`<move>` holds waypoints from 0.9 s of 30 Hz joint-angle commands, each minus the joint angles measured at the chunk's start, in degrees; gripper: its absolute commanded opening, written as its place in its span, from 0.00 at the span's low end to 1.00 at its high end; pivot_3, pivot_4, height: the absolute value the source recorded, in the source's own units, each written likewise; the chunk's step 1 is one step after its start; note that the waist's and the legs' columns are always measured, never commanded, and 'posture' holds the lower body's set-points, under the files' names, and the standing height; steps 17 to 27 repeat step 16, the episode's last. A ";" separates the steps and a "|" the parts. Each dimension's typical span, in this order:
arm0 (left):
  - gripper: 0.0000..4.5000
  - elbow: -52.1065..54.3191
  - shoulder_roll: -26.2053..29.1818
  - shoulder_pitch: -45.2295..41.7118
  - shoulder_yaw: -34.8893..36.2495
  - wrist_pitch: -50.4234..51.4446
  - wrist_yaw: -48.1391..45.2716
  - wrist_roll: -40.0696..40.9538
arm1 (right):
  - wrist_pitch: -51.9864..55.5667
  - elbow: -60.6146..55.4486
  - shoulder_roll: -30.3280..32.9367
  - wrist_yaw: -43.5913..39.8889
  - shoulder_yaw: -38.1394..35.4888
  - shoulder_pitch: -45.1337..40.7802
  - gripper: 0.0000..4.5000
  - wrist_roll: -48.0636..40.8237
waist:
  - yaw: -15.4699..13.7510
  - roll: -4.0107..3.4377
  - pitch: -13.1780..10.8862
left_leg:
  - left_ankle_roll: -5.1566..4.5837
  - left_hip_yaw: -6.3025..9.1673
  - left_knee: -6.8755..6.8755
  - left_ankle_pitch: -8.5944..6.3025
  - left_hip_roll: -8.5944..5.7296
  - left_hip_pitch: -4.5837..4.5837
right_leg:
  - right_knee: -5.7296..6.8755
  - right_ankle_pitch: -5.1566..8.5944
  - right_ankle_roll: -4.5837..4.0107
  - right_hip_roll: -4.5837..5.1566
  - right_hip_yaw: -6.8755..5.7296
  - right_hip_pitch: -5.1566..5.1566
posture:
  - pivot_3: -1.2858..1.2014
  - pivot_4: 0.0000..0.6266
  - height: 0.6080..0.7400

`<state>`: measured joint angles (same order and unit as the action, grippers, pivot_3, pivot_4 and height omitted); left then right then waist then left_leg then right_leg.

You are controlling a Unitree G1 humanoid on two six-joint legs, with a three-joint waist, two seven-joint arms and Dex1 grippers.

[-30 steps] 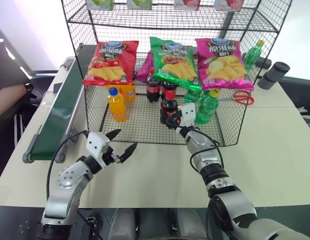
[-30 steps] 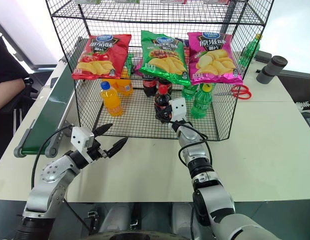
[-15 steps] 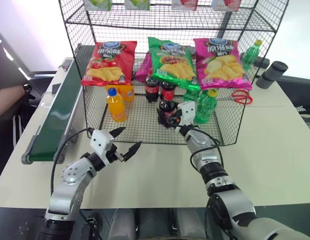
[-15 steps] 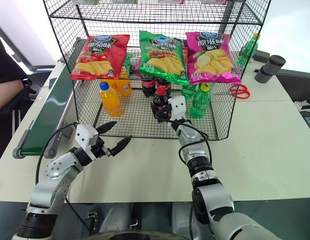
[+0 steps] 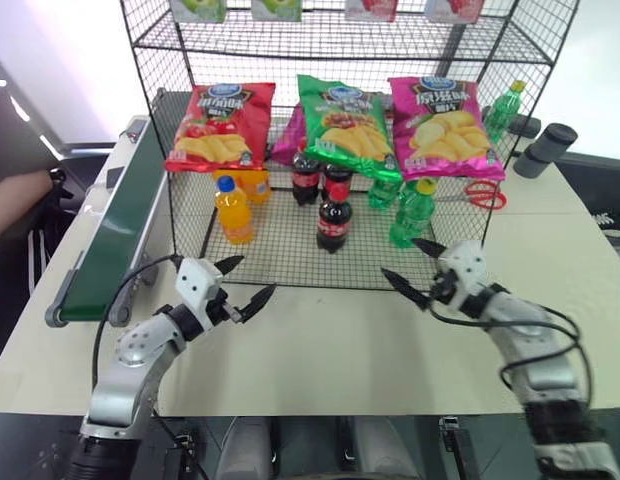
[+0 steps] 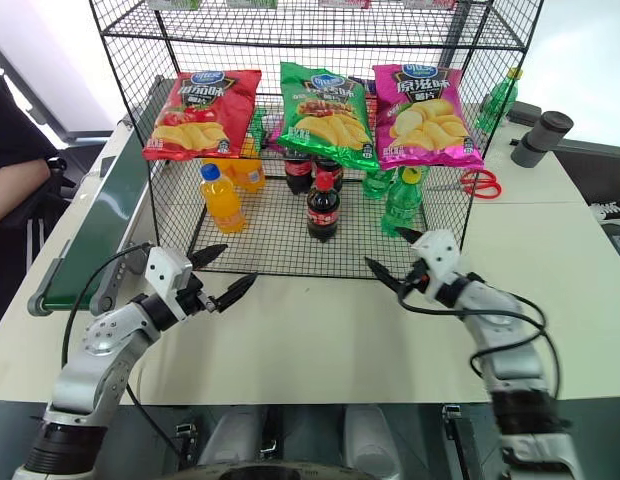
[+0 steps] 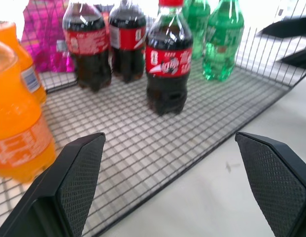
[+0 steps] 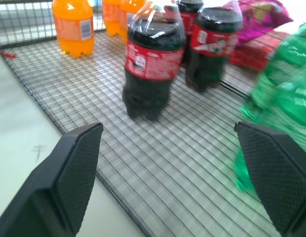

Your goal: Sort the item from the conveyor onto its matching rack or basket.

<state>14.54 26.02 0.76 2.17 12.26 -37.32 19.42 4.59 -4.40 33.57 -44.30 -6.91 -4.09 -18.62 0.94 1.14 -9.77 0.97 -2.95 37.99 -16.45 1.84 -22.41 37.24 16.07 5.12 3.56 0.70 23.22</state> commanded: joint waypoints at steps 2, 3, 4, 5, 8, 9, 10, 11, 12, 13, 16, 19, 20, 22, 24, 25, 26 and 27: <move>1.00 -2.16 2.88 0.00 4.06 0.01 -1.45 0.91 | 3.92 -7.13 4.30 -2.32 -6.88 4.74 0.99 -5.32 | -0.11 0.00 0.00 | 0.00 0.01 0.00 0.00 0.00 0.01 | -0.01 0.00 0.00 -0.02 -0.01 -0.01 | 0.52 0.24 1.00; 1.00 -2.64 3.48 0.18 4.38 -0.66 -2.13 0.81 | 4.78 -7.80 4.75 -2.60 -7.88 5.71 0.99 -6.27 | -0.13 0.01 0.00 | 0.00 0.00 0.00 0.00 0.00 0.01 | -0.02 0.00 -0.01 -0.02 -0.01 -0.01 | 0.52 0.24 1.00; 1.00 -3.65 4.31 0.19 5.45 -0.80 -2.75 1.12 | 5.26 -8.63 5.96 -3.94 -9.47 7.74 0.99 -7.02 | -0.15 0.01 0.00 | 0.00 0.00 0.00 0.00 0.00 0.00 | -0.03 0.01 -0.01 -0.02 -0.01 -0.01 | 0.52 0.24 1.00; 1.00 -4.40 4.83 0.16 6.24 -0.87 -3.18 1.32 | 5.59 -9.25 6.81 -4.92 -10.57 9.18 0.99 -7.48 | -0.25 0.00 0.00 | 0.00 0.00 0.00 0.00 0.00 0.00 | -0.04 0.01 -0.01 -0.02 -0.01 -0.02 | 0.52 0.24 1.00; 1.00 -6.57 6.80 0.51 7.78 -2.28 -5.35 1.29 | 7.15 -11.17 8.22 -5.56 -13.05 11.44 0.99 -8.89 | -0.32 0.00 0.00 | -0.01 -0.01 0.00 -0.01 -0.01 -0.03 | -0.09 0.01 -0.01 -0.02 -0.02 -0.02 | 0.52 0.24 1.00; 1.00 -7.03 7.22 0.62 7.99 -2.37 -6.03 1.39 | 7.57 -11.59 8.40 -5.43 -13.37 11.62 0.99 -9.02 | -0.25 0.00 0.00 | -0.01 -0.01 0.00 -0.01 -0.02 -0.03 | -0.10 0.01 -0.01 -0.02 -0.01 -0.02 | 0.52 0.24 1.00; 1.00 -7.45 7.55 0.62 8.14 -2.24 -6.59 1.59 | 7.71 -11.88 8.47 -5.18 -13.48 11.67 0.99 -8.84 | -0.18 0.00 0.00 | -0.01 -0.02 0.01 -0.01 -0.02 -0.02 | -0.10 0.01 -0.01 -0.02 0.00 -0.02 | 0.52 0.24 1.00; 1.00 -7.63 7.75 0.60 8.17 -2.10 -7.02 1.71 | 7.91 -12.15 8.46 -5.01 -13.49 11.63 0.99 -8.68 | -0.17 0.01 0.00 | -0.01 -0.03 0.01 -0.01 -0.01 -0.02 | -0.10 0.02 -0.03 -0.02 0.00 -0.02 | 0.52 0.24 1.00; 1.00 -7.71 7.90 0.55 8.11 -1.99 -7.50 1.75 | 8.10 -12.38 8.43 -4.87 -13.47 11.56 0.99 -8.57 | -0.20 0.00 0.00 | -0.01 -0.02 0.01 -0.01 -0.02 -0.01 | -0.09 0.03 -0.05 -0.02 0.00 -0.03 | 0.52 0.24 1.00; 1.00 -7.78 7.98 0.48 8.02 -2.03 -7.80 1.61 | 8.30 -12.56 8.40 -4.75 -13.44 11.45 0.99 -8.51 | -0.26 0.00 0.01 | -0.01 -0.02 0.01 0.00 -0.02 -0.01 | -0.09 0.05 -0.08 -0.02 0.00 -0.03 | 0.52 0.24 1.00; 1.00 -8.00 7.70 0.26 8.16 -2.30 -8.50 1.97 | 8.80 -12.69 8.27 -4.48 -13.12 10.86 0.99 -8.31 | -0.28 0.00 0.01 | -0.01 -0.02 0.01 -0.01 -0.02 -0.02 | -0.11 0.04 -0.06 -0.02 0.00 -0.03 | 0.52 0.24 1.00; 1.00 -8.00 7.70 0.26 8.16 -2.30 -8.50 1.97 | 8.80 -12.69 8.27 -4.48 -13.12 10.86 0.99 -8.31 | -0.28 0.00 0.01 | -0.01 -0.02 0.01 -0.01 -0.02 -0.02 | -0.11 0.04 -0.06 -0.02 0.00 -0.03 | 0.52 0.24 1.00; 1.00 -8.00 7.70 0.26 8.16 -2.30 -8.50 1.97 | 8.80 -12.69 8.27 -4.48 -13.12 10.86 0.99 -8.31 | -0.28 0.00 0.01 | -0.01 -0.02 0.01 -0.01 -0.02 -0.02 | -0.11 0.04 -0.06 -0.02 0.00 -0.03 | 0.52 0.24 1.00; 1.00 -8.00 7.70 0.26 8.16 -2.30 -8.50 1.97 | 8.80 -12.69 8.27 -4.48 -13.12 10.86 0.99 -8.31 | -0.28 0.00 0.01 | -0.01 -0.02 0.01 -0.01 -0.02 -0.02 | -0.11 0.04 -0.06 -0.02 0.00 -0.03 | 0.52 0.24 1.00; 1.00 -8.00 7.70 0.26 8.16 -2.30 -8.50 1.97 | 8.80 -12.69 8.27 -4.48 -13.12 10.86 0.99 -8.31 | -0.28 0.00 0.01 | -0.01 -0.02 0.01 -0.01 -0.02 -0.02 | -0.11 0.04 -0.06 -0.02 0.00 -0.03 | 0.52 0.24 1.00; 1.00 -8.00 7.70 0.26 8.16 -2.30 -8.50 1.97 | 8.80 -12.69 8.27 -4.48 -13.12 10.86 0.99 -8.31 | -0.28 0.00 0.01 | -0.01 -0.02 0.01 -0.01 -0.02 -0.02 | -0.11 0.04 -0.06 -0.02 0.00 -0.03 | 0.52 0.24 1.00; 1.00 -8.00 7.70 0.26 8.16 -2.30 -8.50 1.97 | 8.80 -12.69 8.27 -4.48 -13.12 10.86 0.99 -8.31 | -0.28 0.00 0.01 | -0.01 -0.02 0.01 -0.01 -0.02 -0.02 | -0.11 0.04 -0.06 -0.02 0.00 -0.03 | 0.52 0.24 1.00; 1.00 -8.00 7.70 0.26 8.16 -2.30 -8.50 1.97 | 8.80 -12.69 8.27 -4.48 -13.12 10.86 0.99 -8.31 | -0.28 0.00 0.01 | -0.01 -0.02 0.01 -0.01 -0.02 -0.02 | -0.11 0.04 -0.06 -0.02 0.00 -0.03 | 0.52 0.24 1.00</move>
